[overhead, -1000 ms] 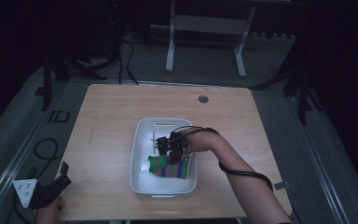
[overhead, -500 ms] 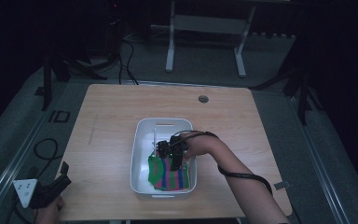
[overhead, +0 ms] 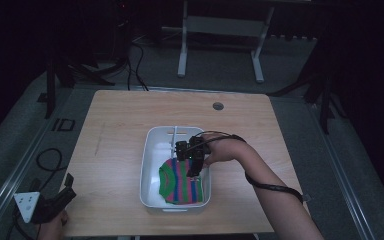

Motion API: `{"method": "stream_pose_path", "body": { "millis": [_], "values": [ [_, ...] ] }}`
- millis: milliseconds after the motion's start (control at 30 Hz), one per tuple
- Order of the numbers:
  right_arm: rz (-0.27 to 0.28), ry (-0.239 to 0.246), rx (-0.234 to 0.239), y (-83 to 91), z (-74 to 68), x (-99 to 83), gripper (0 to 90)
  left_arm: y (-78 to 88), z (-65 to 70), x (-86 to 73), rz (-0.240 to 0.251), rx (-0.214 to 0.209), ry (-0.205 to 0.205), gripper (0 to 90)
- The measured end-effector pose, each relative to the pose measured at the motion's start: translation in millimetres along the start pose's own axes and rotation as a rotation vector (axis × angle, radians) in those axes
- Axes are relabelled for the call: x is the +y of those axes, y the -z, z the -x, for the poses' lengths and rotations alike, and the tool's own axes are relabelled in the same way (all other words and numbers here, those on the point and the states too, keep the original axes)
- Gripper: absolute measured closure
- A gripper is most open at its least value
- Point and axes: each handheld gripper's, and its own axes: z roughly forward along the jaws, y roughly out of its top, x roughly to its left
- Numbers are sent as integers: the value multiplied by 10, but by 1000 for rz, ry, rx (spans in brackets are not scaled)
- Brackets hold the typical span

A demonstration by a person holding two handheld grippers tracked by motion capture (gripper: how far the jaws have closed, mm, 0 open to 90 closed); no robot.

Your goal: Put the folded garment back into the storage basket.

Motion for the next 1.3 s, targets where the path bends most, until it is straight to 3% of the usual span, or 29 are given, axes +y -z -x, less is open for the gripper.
{"method": "stream_pose_path", "body": {
  "millis": [100, 367, 700, 900, 1067, 1133, 1167, 1200, 1300],
  "values": [
    [16, -2, -34, 100, -46, -81, 341, 1, 2, -1, 1, 0, -3, 23],
    [61, -31, -59, 265, -63, -296, 341, 2, 5, -1, 1, 2, -5, 23],
    [105, -122, -94, 398, -49, -777, 310, -1, 10, -1, 0, 4, -6, 23],
    [118, -203, -113, 312, -39, -1091, 267, -2, 12, 0, -1, 4, -8, 23],
    [127, -243, -122, 245, -19, -1223, 252, -2, 12, 0, -2, 3, -9, 23],
    [165, -306, -159, 140, 6, -1393, 186, -3, 12, 1, -4, 3, -8, 23],
    [165, -306, -159, 140, 6, -1393, 186, -5, 12, 1, -5, 3, -8, 23],
    [188, -351, -162, 69, 30, -1474, 146, -6, 12, 1, -5, 2, -8, 23],
    [193, -378, -164, -18, 41, -1550, 120, -4, 11, 1, -5, 1, -8, 23]
  ]
}}
